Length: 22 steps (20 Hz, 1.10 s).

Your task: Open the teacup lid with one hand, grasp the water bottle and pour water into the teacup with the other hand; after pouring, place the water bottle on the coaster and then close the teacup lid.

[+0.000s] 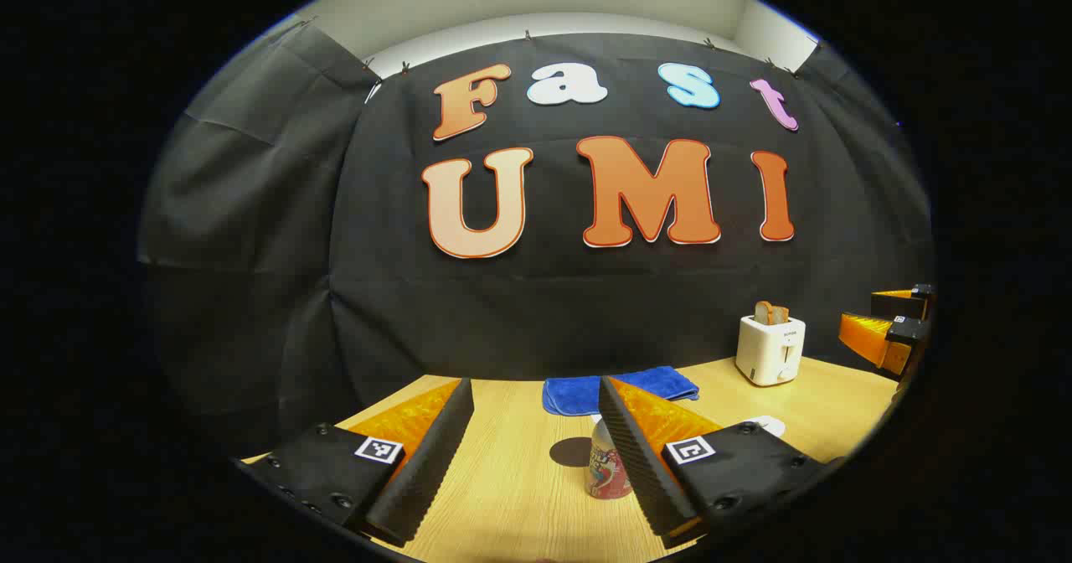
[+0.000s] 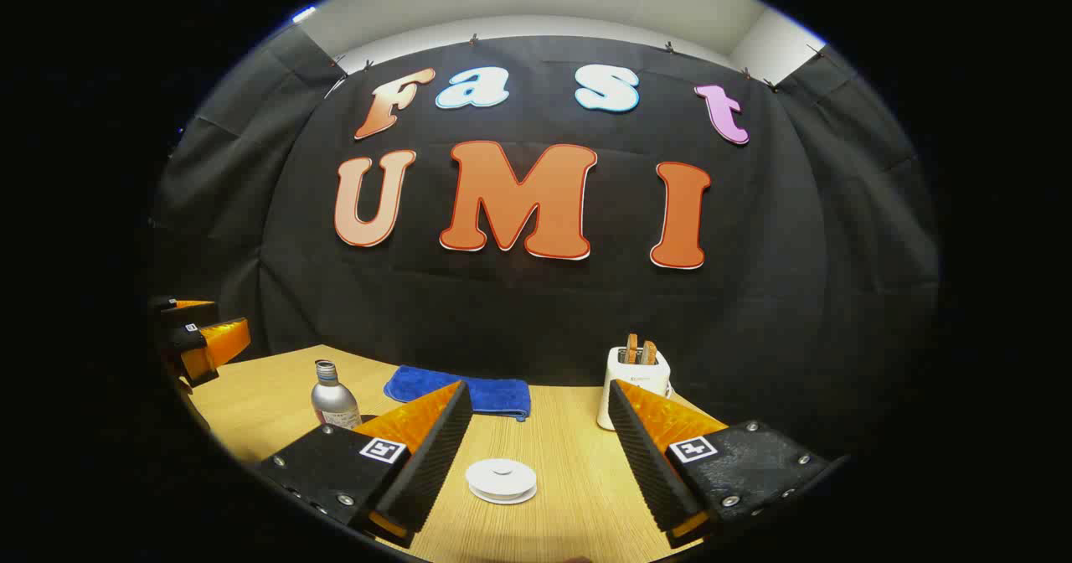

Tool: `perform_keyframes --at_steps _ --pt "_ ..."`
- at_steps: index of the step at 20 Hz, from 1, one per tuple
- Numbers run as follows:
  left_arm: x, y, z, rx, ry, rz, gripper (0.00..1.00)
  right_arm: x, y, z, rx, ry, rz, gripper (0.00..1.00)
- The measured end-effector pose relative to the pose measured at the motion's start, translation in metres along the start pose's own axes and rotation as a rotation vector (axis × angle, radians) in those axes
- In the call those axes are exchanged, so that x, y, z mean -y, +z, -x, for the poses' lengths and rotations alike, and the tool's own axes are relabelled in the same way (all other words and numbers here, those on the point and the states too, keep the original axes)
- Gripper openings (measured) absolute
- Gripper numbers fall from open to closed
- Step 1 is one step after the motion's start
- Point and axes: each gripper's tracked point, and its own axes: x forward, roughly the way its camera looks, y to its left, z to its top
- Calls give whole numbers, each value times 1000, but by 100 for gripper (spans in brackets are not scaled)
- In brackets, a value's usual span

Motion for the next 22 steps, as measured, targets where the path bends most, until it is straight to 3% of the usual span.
perform_keyframes --at_steps 2,15,22 --pt "1 4 2 16 -11 5 96 -2 0 -2 -1 5 -8 99" --pt "4 9 1 51 -24 18 98 5 -12 -10 -37 1 -6 98" --pt "6 11 2 64 -45 1 98 -12 -30 -28 -81 44 24 96"
